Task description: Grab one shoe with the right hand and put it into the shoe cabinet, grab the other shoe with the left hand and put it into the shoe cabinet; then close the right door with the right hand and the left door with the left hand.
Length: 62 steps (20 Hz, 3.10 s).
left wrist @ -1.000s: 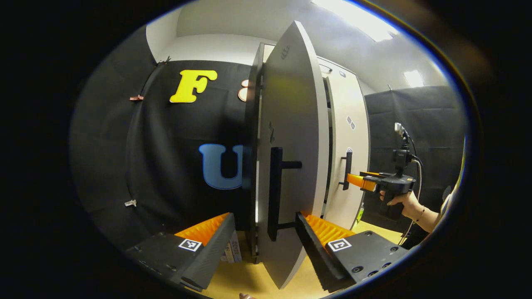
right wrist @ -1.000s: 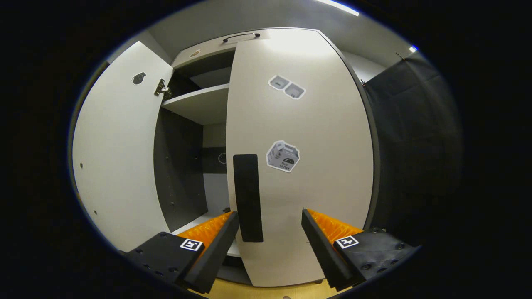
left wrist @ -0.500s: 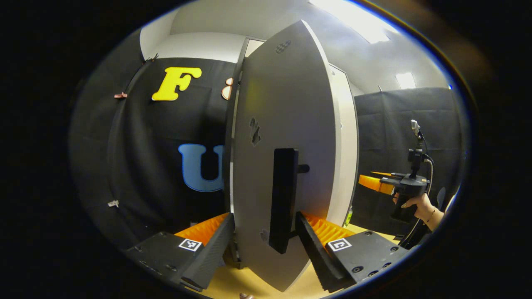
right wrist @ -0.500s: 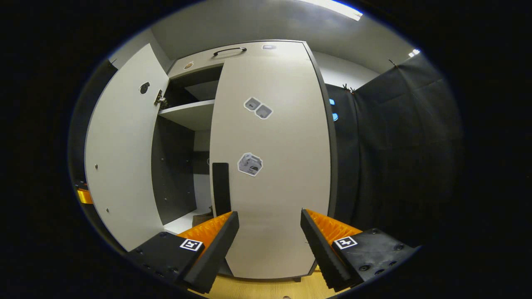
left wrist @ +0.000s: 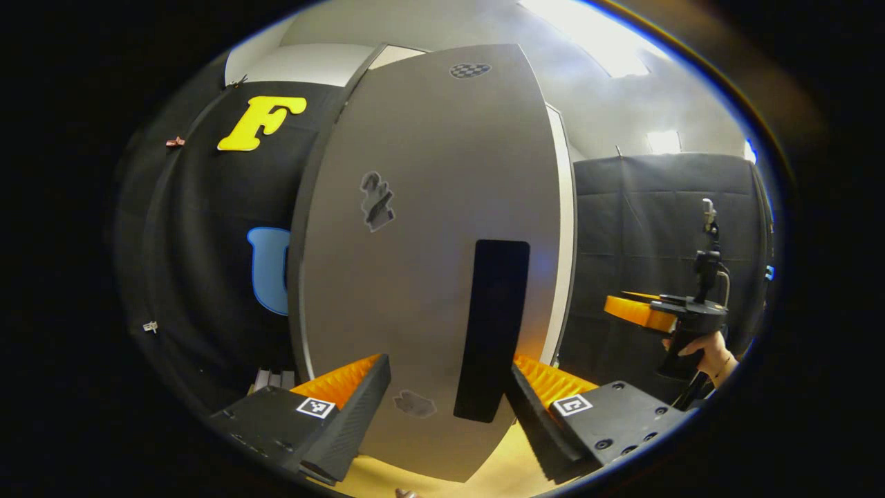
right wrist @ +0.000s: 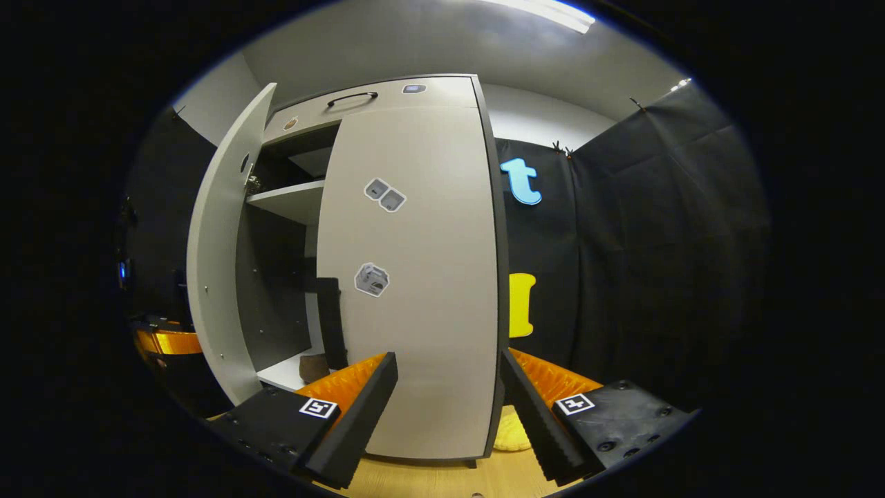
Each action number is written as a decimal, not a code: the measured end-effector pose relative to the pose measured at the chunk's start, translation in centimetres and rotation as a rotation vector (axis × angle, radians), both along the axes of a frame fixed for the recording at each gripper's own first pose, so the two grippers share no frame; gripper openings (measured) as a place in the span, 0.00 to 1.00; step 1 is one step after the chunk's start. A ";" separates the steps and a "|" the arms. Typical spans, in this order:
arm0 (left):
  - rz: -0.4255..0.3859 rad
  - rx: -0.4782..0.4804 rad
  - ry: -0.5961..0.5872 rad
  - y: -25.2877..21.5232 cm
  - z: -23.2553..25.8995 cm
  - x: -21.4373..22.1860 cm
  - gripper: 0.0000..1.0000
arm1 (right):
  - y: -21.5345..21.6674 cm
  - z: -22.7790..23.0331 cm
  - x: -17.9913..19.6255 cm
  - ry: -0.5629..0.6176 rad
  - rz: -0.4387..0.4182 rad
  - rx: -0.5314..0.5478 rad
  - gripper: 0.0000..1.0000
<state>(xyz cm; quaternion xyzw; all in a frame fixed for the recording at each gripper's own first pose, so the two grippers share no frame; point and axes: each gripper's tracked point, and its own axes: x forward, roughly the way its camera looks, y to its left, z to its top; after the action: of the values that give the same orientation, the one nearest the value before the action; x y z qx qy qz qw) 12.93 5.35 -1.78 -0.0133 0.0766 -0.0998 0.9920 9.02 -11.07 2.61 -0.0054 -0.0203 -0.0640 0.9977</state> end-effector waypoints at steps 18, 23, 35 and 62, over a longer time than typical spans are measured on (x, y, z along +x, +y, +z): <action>0.295 0.205 -0.054 -3.0 -0.8 9.5 0.94 | -8.8 -0.6 -3.3 0.045 0.002 0.016 0.99; 0.367 0.219 -0.062 -2.8 -1.0 10.9 0.92 | -9.1 -0.8 -3.2 0.049 0.036 0.018 0.99; 0.423 0.212 -0.051 -3.2 -1.9 13.0 0.92 | -9.3 -0.5 -3.5 0.061 0.066 0.029 0.99; 0.322 0.182 -0.075 -0.9 3.9 -6.0 0.96 | 6.3 0.3 -5.5 0.035 0.241 0.035 0.99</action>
<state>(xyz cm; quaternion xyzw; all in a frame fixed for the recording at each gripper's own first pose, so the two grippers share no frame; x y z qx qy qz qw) 6.88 4.47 2.14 0.0682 0.0453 0.0671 0.9944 3.52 -4.80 2.91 0.0133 -0.0024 0.0560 0.9983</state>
